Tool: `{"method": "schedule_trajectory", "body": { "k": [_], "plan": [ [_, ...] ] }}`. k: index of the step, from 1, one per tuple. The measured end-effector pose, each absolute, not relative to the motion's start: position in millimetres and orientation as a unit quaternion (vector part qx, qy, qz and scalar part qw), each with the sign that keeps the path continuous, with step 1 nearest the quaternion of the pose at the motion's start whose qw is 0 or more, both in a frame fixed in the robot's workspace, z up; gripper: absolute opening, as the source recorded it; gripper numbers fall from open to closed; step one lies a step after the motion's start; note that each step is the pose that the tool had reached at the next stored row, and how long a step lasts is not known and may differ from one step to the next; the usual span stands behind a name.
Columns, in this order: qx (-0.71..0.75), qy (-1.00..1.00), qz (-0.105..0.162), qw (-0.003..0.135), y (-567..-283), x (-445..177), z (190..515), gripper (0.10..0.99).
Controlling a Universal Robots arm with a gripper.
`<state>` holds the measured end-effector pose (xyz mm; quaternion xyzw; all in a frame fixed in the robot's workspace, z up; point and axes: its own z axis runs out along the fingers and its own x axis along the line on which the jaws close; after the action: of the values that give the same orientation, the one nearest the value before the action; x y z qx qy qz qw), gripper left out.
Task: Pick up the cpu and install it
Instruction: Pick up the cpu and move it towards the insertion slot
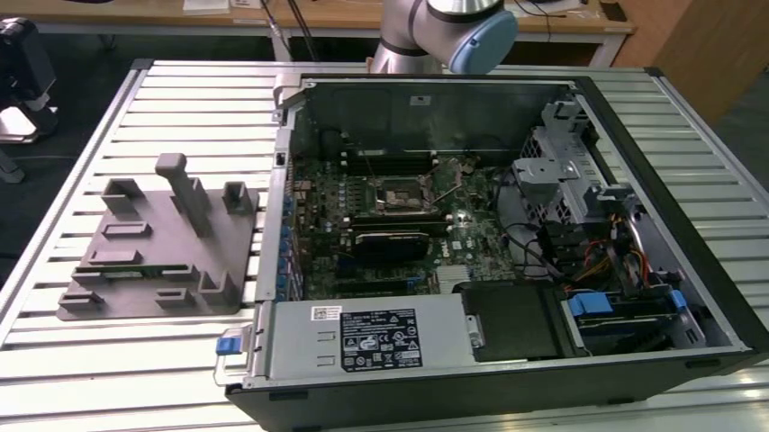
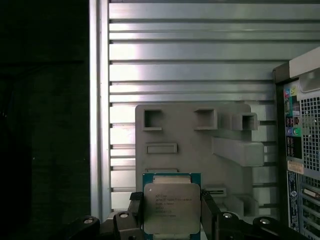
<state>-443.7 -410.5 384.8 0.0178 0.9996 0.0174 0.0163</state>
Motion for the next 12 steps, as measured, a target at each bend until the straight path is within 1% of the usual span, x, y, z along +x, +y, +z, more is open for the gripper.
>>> {"method": "schedule_trajectory", "body": {
  "k": [12],
  "plan": [
    [0.018,1.0,0.017,0.016,-410.7,-425.6,384.6,0.545]
  ]
}}
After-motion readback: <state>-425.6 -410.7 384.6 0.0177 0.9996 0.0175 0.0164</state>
